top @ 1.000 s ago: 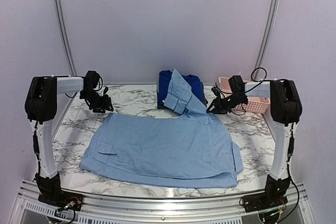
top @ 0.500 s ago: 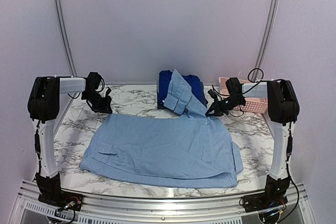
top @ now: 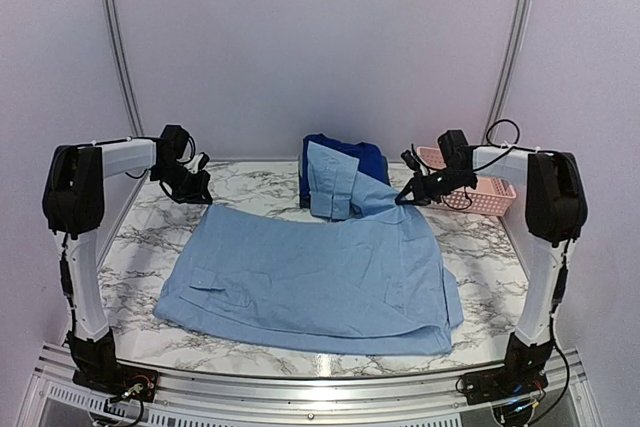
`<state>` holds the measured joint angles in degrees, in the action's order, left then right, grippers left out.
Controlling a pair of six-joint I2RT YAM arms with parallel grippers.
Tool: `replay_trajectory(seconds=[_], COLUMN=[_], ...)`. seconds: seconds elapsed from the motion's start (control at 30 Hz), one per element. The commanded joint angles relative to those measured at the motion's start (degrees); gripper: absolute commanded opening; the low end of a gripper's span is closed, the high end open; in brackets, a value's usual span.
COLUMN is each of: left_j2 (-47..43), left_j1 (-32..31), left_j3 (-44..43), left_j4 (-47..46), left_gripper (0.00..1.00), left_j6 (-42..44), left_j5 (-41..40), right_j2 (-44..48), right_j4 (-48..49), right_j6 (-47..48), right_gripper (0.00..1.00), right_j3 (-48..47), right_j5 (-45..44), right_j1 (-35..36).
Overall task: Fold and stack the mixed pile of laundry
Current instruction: Pick up the 1/3-folded shirt from the center of the board, then fold the 1/3-folded shirt at the center of the board.
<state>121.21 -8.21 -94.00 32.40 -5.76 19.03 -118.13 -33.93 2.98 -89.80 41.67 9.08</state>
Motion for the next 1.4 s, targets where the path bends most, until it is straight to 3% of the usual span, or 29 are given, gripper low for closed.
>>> replay_trajectory(seconds=[0.0,0.47,0.87,1.13,1.2,1.27,1.33,1.37], left_j2=[-7.3,-24.6,-31.5,-29.9,-31.3,-34.6,-40.1,-43.4], left_j1=[0.0,0.0,0.0,-0.1,-0.1,-0.1,-0.1,-0.1], left_j3=[3.8,22.5,35.9,37.0,36.6,36.0,36.2,36.6], left_j4=[-0.4,-4.8,-3.7,0.3,0.2,-1.1,-5.3,-8.7], left_gripper=[0.00,0.00,0.00,0.00,0.12,0.32,0.64,0.88], left_j6=[0.2,-0.3,-0.8,0.7,0.5,0.3,-1.0,-1.7], left_j5=[0.1,-0.6,-2.6,-10.5,-12.4,-13.1,-13.9,-15.0], right_j2=[6.8,21.4,28.5,28.0,28.4,29.2,30.8,31.6], right_j4=[1.7,5.9,4.2,0.9,-1.8,-5.1,-5.9,-5.5], right_j6=[-1.0,-2.5,-4.7,-7.5,-6.8,-6.5,-7.1,-7.8], right_gripper=[0.00,0.00,0.00,0.14,0.22,0.33,0.47,0.53], right_j3=[3.6,20.6,33.9,39.4,39.0,37.3,34.8,33.4], right_j5=[0.5,3.8,1.0,-3.9,-5.1,-6.5,-7.8,-8.8], right_j1=[0.1,2.9,6.4,7.8,7.8,7.6,7.0,6.6])
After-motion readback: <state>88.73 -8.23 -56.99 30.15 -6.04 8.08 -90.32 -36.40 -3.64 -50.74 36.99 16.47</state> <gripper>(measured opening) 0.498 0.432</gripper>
